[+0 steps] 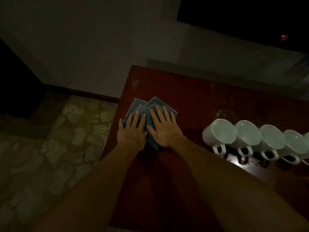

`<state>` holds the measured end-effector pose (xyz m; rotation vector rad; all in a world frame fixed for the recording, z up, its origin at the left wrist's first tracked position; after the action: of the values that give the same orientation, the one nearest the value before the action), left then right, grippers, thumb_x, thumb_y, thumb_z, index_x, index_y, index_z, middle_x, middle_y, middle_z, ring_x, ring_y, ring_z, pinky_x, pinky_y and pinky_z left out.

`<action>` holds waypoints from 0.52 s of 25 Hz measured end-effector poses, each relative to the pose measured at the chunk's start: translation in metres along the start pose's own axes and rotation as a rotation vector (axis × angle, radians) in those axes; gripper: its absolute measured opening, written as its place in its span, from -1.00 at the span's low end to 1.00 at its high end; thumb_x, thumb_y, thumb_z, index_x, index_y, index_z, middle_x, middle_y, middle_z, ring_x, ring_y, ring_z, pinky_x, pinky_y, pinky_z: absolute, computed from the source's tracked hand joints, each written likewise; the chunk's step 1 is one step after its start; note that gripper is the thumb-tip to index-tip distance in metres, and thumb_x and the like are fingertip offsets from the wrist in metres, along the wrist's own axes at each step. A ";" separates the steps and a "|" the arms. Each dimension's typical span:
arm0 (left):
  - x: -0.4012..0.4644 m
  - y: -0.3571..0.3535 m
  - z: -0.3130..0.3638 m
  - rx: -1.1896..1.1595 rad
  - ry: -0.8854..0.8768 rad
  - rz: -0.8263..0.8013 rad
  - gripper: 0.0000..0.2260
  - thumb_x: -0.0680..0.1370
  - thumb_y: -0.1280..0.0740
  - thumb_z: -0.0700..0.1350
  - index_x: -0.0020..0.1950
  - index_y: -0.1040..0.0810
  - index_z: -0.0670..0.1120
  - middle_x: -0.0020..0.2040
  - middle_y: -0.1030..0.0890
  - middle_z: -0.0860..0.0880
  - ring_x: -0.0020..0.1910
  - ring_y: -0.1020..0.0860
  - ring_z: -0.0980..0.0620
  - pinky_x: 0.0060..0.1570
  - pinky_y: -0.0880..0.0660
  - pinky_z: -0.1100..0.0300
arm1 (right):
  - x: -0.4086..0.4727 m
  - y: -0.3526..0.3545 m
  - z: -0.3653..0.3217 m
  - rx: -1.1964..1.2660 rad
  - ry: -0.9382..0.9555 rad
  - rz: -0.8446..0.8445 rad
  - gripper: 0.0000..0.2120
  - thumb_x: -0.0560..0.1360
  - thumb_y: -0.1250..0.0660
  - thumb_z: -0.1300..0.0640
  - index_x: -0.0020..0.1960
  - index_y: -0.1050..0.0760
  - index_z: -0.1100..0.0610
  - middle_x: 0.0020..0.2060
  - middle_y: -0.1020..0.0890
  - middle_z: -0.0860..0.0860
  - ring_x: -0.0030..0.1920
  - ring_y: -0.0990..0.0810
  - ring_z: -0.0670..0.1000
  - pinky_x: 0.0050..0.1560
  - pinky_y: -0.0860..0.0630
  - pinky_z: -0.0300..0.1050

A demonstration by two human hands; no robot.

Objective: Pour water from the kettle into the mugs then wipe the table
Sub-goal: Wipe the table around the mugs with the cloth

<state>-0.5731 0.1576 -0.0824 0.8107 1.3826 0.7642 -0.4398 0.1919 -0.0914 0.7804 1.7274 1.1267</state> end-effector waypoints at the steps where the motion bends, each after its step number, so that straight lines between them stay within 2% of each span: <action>1: 0.009 0.006 -0.002 -0.014 0.024 -0.007 -0.42 0.72 0.12 0.13 0.57 0.43 0.01 0.58 0.43 -0.05 0.57 0.36 -0.07 0.53 0.22 -0.23 | 0.012 0.006 0.002 -0.007 0.022 -0.004 -0.33 0.67 0.13 -0.24 0.63 0.31 -0.01 0.62 0.31 0.02 0.59 0.37 0.10 0.55 0.35 0.15; 8: 0.067 0.043 -0.018 -0.081 0.101 -0.008 -0.40 0.72 0.07 0.15 0.59 0.39 0.03 0.60 0.40 -0.05 0.59 0.33 -0.07 0.51 0.20 -0.23 | 0.087 0.036 0.015 -0.052 0.116 -0.005 -0.33 0.66 0.12 -0.26 0.65 0.27 -0.02 0.63 0.27 0.01 0.61 0.32 0.11 0.56 0.30 0.15; 13: 0.113 0.072 -0.028 -0.098 0.065 0.010 -0.38 0.71 0.02 0.17 0.63 0.31 0.04 0.62 0.34 -0.02 0.60 0.28 -0.06 0.52 0.13 -0.24 | 0.132 0.056 0.030 -0.061 0.130 0.001 -0.34 0.67 0.11 -0.25 0.65 0.24 -0.02 0.64 0.25 0.00 0.61 0.31 0.10 0.57 0.29 0.14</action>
<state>-0.5953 0.2922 -0.0813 0.7226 1.3881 0.8657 -0.4624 0.3369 -0.0909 0.6838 1.7910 1.2482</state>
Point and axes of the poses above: each hand's wrist, its own x-axis towards the middle knuckle, its own y-axis out of the back of the hand, z = x × y, the point moved 4 cm from there along x, towards the middle knuckle
